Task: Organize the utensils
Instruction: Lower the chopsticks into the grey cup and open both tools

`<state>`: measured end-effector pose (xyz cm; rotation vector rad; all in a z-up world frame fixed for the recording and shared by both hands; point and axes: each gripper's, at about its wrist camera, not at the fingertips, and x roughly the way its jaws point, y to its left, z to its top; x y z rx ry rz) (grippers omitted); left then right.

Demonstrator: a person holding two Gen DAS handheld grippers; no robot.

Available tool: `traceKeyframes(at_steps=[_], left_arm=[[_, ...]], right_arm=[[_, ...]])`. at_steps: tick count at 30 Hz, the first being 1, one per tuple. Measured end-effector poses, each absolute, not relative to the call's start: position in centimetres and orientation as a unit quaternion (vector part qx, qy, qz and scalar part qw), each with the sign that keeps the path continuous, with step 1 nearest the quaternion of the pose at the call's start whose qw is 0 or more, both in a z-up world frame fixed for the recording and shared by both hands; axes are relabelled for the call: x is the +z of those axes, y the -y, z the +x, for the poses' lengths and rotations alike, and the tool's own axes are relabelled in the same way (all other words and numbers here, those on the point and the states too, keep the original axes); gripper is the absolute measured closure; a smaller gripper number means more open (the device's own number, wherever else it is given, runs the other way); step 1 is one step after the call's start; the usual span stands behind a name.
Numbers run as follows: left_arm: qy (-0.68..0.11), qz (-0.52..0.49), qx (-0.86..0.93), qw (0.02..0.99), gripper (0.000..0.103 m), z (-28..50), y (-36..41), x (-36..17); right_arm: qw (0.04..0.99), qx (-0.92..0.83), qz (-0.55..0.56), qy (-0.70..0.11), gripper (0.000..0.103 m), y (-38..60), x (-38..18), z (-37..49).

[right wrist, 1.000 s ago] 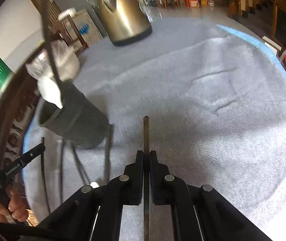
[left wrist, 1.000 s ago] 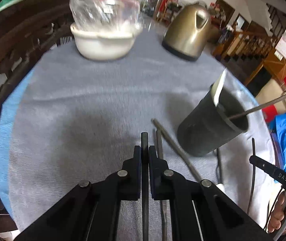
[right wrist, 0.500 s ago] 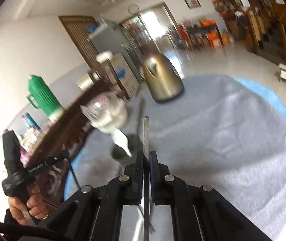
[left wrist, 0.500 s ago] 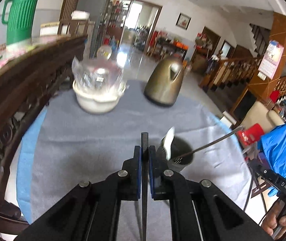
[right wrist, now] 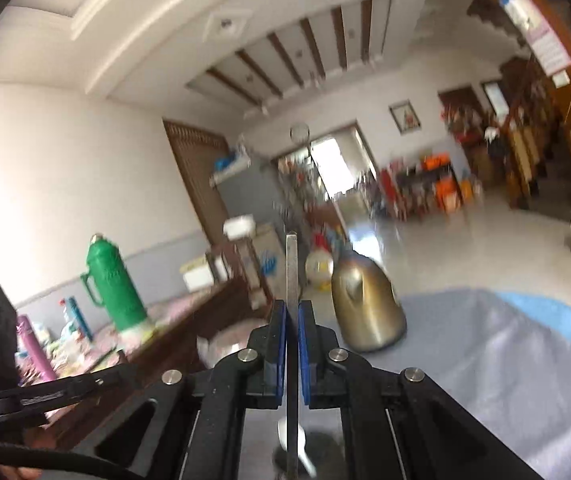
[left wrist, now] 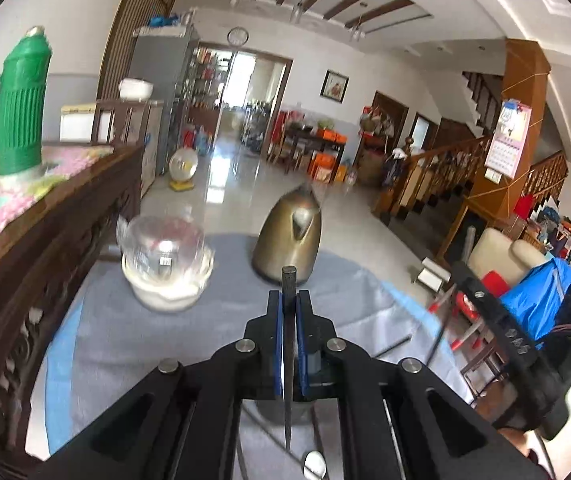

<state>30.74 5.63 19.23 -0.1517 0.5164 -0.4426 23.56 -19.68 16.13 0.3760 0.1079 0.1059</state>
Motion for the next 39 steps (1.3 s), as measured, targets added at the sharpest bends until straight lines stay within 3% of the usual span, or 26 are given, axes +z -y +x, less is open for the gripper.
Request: traceKeyframes(at_steps=[6, 12, 20, 34, 39], left_arm=[[-0.198, -0.096, -0.204, 0.954, 0.096, 32.2, -5.4, 21.8], [-0.166, -0.115, -0.175, 0.964, 0.096, 34.1, -4.6, 19.8], [-0.197, -0.128, -0.168, 0.958, 0.095, 35.9, -5.3, 15.6], [-0.212, -0.11, -0.168, 0.956, 0.097, 33.8, -6.1, 16.3], [-0.257, -0.085, -0.19, 0.944, 0.097, 34.8, -4.8, 15.1]], right_arm=[[0.984, -0.008, 0.174, 0.023, 0.097, 17.6, 17.6, 25.4], [0.987, -0.047, 0.148, 0.032, 0.097, 14.7, 16.2, 29.6], [0.994, -0.041, 0.102, -0.025, 0.097, 12.5, 12.7, 32.0], [0.992, -0.007, 0.084, -0.098, 0.097, 13.3, 10.0, 29.4], [0.985, 0.004, 0.093, -0.148, 0.095, 13.5, 9.4, 29.7]])
